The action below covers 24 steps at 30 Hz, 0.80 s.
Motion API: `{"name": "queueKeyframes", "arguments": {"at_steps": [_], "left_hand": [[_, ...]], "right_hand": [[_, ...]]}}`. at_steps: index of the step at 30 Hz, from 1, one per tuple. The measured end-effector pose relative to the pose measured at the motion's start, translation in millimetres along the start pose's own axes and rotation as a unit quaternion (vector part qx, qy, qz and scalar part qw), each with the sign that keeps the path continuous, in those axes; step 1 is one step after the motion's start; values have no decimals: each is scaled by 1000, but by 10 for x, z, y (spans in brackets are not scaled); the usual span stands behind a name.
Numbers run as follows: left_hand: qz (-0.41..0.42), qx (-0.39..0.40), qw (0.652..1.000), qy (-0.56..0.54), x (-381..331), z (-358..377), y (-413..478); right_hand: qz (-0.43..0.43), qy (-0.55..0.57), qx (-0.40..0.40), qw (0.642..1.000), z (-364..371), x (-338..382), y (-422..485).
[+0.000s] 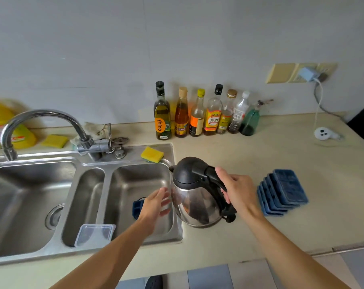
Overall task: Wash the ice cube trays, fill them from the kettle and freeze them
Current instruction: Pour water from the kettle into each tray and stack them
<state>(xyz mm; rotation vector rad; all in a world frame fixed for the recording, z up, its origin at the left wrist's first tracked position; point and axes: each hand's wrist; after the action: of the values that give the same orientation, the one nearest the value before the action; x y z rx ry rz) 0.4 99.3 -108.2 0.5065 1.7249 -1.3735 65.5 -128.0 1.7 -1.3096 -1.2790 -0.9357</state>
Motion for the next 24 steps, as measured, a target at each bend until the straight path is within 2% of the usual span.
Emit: {"name": "queueKeyframes", "arguments": {"at_steps": [8, 15, 24], "left_hand": [[-6, 98, 995, -35, 288, -284, -273], [-27, 90, 994, -60, 374, -464, -369], [-68, 64, 989, -113, 466, -651, -289]], "right_hand": [[-19, -83, 67, 994, 360, 226, -110], [-21, -152, 86, 985, 755, 307, -125], [1, -176, 81, 981, 1070, 404, -117]]}}
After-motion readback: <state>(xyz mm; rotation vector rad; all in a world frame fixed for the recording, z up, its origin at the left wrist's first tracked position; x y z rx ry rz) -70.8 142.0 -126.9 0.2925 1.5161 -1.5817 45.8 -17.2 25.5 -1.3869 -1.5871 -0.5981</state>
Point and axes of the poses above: each hand's wrist, its own y-axis towards the middle knuckle, its own z-axis out of the palm, x = y × z, and after that the axes turned 12 degrees about y, right-handed
